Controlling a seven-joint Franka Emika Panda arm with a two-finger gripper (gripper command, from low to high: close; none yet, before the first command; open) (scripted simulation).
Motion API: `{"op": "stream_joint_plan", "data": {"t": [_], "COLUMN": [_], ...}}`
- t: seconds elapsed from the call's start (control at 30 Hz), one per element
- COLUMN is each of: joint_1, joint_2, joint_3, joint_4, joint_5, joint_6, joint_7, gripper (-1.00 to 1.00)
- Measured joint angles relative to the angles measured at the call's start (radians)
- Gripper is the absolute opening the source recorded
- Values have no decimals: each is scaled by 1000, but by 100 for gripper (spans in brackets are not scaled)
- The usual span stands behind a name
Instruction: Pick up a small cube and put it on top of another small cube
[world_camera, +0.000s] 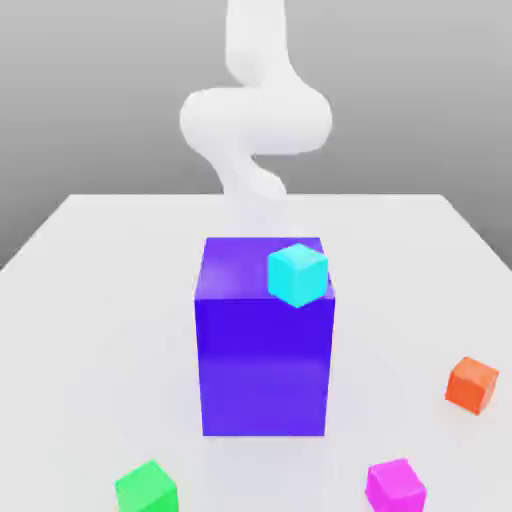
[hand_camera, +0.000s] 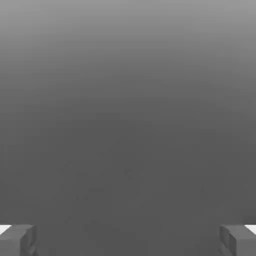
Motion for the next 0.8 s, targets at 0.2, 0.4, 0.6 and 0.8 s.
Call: {"op": "stream_joint_plan", "data": {"t": [0.2, 0.4, 0.6, 0.8], "joint_1": [132, 246, 331, 392], "joint_2": [173, 343, 514, 684], "joint_3": [-78, -142, -177, -180], "joint_4": [-8, -16, -23, -30], "joint_5": [43, 98, 161, 210], "joint_6": [54, 106, 157, 208], "joint_7": [-263, -529, -800, -1060], "gripper": [0, 0, 0, 0]}}
